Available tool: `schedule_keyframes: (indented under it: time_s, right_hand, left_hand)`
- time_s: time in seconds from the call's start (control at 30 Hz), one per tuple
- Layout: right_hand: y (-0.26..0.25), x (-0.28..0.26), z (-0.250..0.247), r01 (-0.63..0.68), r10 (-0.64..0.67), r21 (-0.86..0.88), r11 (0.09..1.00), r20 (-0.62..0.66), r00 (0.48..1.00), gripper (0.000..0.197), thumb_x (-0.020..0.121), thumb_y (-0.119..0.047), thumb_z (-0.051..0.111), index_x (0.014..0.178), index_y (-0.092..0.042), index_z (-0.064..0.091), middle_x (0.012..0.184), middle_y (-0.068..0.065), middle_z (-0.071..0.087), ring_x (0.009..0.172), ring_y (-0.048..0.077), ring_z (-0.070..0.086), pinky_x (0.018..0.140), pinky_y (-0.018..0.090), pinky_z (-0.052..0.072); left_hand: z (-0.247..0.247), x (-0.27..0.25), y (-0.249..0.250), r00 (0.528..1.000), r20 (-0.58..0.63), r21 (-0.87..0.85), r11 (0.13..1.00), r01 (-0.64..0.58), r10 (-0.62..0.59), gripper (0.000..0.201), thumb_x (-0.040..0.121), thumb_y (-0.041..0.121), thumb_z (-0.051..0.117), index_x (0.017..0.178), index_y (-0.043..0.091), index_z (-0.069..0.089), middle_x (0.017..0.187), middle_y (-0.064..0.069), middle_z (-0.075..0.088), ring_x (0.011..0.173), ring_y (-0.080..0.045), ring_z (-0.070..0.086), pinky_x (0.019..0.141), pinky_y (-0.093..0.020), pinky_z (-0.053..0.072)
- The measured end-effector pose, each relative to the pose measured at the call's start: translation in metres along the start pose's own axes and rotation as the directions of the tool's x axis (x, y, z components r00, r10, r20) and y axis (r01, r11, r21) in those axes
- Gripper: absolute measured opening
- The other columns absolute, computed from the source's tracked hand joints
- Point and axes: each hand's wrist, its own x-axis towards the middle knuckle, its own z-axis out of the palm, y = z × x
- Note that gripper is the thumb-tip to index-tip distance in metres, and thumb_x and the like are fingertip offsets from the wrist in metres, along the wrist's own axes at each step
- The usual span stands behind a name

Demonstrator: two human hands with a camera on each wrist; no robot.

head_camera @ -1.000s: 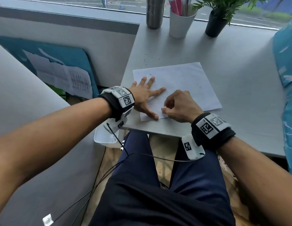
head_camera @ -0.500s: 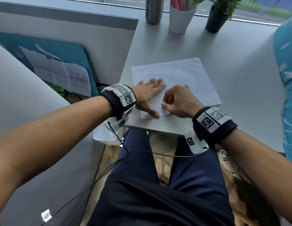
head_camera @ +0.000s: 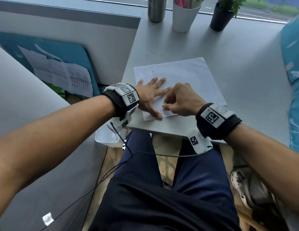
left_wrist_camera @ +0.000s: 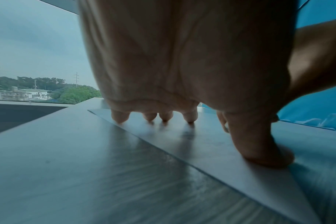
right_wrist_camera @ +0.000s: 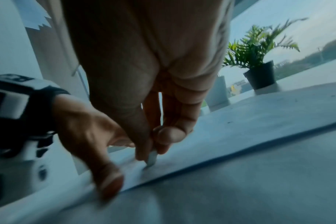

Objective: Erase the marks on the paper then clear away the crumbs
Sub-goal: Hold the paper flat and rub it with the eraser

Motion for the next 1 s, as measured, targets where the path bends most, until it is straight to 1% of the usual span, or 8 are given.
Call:
schedule_keyframes:
  time_s: [0.1, 0.23, 0.33, 0.43, 0.6, 0.73, 0.83, 1.0]
  right_hand:
    - [0.008, 0.006, -0.004, -0.075, 0.078, 0.034, 0.997, -0.094, 0.992, 0.010, 0.074, -0.018, 0.075, 0.079, -0.011, 0.080, 0.074, 0.003, 0.074, 0.074, 0.016, 0.067, 0.079, 0.026, 0.054]
    - [0.000, 0.002, 0.001, 0.006, -0.005, -0.016, 1.000, 0.037, 0.999, 0.008, 0.076, -0.017, 0.074, 0.079, -0.012, 0.080, 0.068, 0.000, 0.071, 0.066, 0.012, 0.063, 0.071, 0.022, 0.049]
    - [0.010, 0.006, -0.003, -0.056, 0.058, 0.027, 0.998, -0.071, 0.996, 0.010, 0.075, -0.020, 0.075, 0.080, -0.013, 0.080, 0.073, 0.001, 0.074, 0.071, 0.014, 0.066, 0.077, 0.022, 0.052]
    - [0.002, 0.001, 0.003, 0.020, -0.020, -0.018, 1.000, 0.046, 0.999, 0.009, 0.076, -0.018, 0.073, 0.074, -0.011, 0.079, 0.067, 0.004, 0.071, 0.064, 0.017, 0.063, 0.067, 0.005, 0.039]
    - [0.011, 0.009, -0.003, -0.040, 0.040, 0.004, 0.999, -0.024, 0.999, 0.008, 0.075, -0.019, 0.074, 0.078, -0.014, 0.079, 0.063, -0.004, 0.066, 0.062, 0.009, 0.058, 0.074, 0.021, 0.050]
    - [0.005, 0.010, 0.000, 0.008, -0.007, -0.008, 1.000, 0.047, 0.999, 0.007, 0.075, -0.018, 0.076, 0.080, -0.014, 0.079, 0.068, -0.002, 0.070, 0.064, 0.009, 0.062, 0.062, 0.013, 0.044]
    - [0.016, 0.019, -0.003, -0.056, 0.058, 0.031, 0.998, -0.079, 0.995, 0.012, 0.072, -0.024, 0.080, 0.077, -0.013, 0.078, 0.074, 0.000, 0.073, 0.071, 0.012, 0.064, 0.071, 0.019, 0.048]
    - [0.013, 0.018, -0.002, -0.019, 0.021, 0.055, 0.998, -0.046, 0.999, 0.011, 0.073, -0.021, 0.078, 0.080, -0.012, 0.079, 0.073, 0.000, 0.074, 0.069, 0.010, 0.068, 0.069, 0.019, 0.053]
  left_hand:
    - [-0.001, 0.000, 0.000, 1.000, 0.009, 0.000, 1.000, 0.005, -0.005, 0.121, 0.069, 0.076, 0.065, 0.151, 0.041, -0.017, 0.156, 0.003, -0.036, 0.145, -0.022, -0.030, 0.114, -0.061, -0.013]
    - [0.000, -0.001, 0.001, 1.000, 0.004, -0.003, 1.000, 0.009, -0.009, 0.121, 0.068, 0.077, 0.065, 0.150, 0.043, -0.017, 0.156, 0.004, -0.036, 0.144, -0.022, -0.030, 0.114, -0.059, -0.014]
    - [0.000, -0.001, 0.000, 1.000, 0.003, -0.004, 1.000, 0.006, -0.006, 0.121, 0.068, 0.077, 0.065, 0.150, 0.043, -0.018, 0.156, 0.004, -0.036, 0.144, -0.022, -0.030, 0.114, -0.060, -0.014]
    - [0.001, -0.003, 0.000, 1.000, -0.001, -0.012, 1.000, 0.010, -0.010, 0.121, 0.068, 0.076, 0.065, 0.150, 0.043, -0.017, 0.156, 0.004, -0.035, 0.145, -0.022, -0.030, 0.114, -0.060, -0.014]
    - [0.001, -0.002, 0.000, 1.000, -0.002, -0.031, 1.000, 0.001, -0.001, 0.122, 0.068, 0.075, 0.067, 0.151, 0.042, -0.016, 0.156, 0.004, -0.035, 0.144, -0.021, -0.031, 0.114, -0.062, -0.013]
    - [0.000, -0.002, -0.001, 1.000, 0.006, -0.029, 1.000, 0.003, -0.002, 0.121, 0.067, 0.076, 0.066, 0.152, 0.042, -0.012, 0.155, 0.002, -0.038, 0.143, -0.022, -0.033, 0.114, -0.061, -0.014]
    - [0.000, 0.000, -0.003, 1.000, 0.003, -0.033, 0.999, 0.004, -0.004, 0.124, 0.064, 0.079, 0.066, 0.151, 0.045, -0.014, 0.154, 0.002, -0.039, 0.142, -0.022, -0.034, 0.113, -0.060, -0.016]
    - [0.000, 0.002, -0.006, 1.000, 0.022, -0.023, 1.000, 0.008, -0.008, 0.128, 0.061, 0.082, 0.065, 0.150, 0.043, -0.018, 0.152, 0.003, -0.042, 0.141, -0.021, -0.037, 0.113, -0.061, -0.017]
